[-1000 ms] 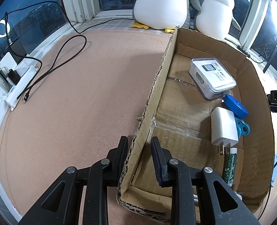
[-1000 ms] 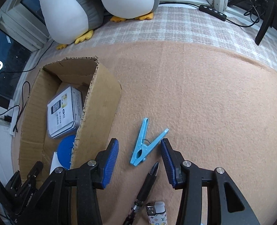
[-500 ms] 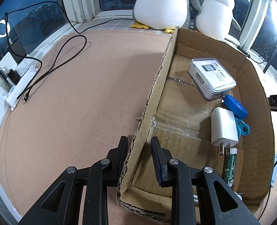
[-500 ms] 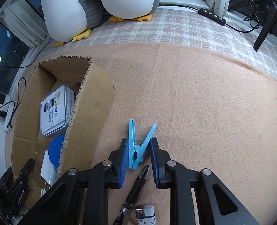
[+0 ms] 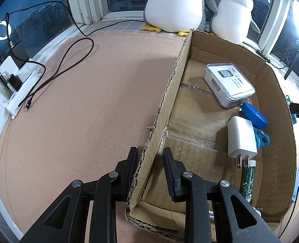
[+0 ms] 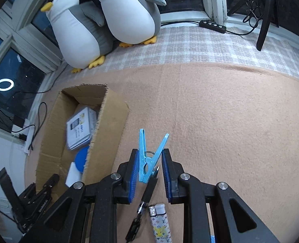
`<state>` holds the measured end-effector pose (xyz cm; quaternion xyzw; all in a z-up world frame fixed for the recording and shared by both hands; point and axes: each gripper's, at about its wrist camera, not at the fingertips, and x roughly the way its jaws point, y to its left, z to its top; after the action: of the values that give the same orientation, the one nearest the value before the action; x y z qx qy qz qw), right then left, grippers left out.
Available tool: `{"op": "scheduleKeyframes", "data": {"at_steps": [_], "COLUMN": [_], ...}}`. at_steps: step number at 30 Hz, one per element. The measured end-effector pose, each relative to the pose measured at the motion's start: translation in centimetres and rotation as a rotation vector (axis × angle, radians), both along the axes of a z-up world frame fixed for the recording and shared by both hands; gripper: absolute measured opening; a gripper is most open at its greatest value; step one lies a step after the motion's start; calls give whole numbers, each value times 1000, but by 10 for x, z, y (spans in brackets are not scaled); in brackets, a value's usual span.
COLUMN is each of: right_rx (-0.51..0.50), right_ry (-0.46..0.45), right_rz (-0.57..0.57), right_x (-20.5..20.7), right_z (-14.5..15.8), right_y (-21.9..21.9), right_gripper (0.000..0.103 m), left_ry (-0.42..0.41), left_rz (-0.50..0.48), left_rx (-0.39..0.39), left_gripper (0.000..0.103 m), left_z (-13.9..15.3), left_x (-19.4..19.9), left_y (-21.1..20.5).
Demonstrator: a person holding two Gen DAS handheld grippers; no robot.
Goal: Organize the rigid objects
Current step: 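Carry the light blue clothespin into the box and open the right gripper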
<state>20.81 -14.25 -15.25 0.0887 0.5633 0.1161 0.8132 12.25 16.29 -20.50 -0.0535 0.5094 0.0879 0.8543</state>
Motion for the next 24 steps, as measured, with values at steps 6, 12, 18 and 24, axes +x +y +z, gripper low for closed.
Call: {"op": "scheduleKeyframes", "data": {"at_steps": [6,12,18,24], "right_rx": [42,61,60,52], "right_ry": [-40,-54,-40,-14], "right_rz": [51,174,269,318], "right_x": [-7,-8,-12,-13], "right_z": [20,28,20,7], "right_y": [23,76,128,156], "right_gripper": [20,20,20,20], "left_ry": [-1,-1,-4,-7], "left_rz": [0,1,6,8], "left_rx": [0,-4,-9,-10], "left_gripper": [28,28,28,28], "left_z": [0,1,1,0], "left_x": [0,0,-1,-1], "left_y": [0,0,1,1]}}
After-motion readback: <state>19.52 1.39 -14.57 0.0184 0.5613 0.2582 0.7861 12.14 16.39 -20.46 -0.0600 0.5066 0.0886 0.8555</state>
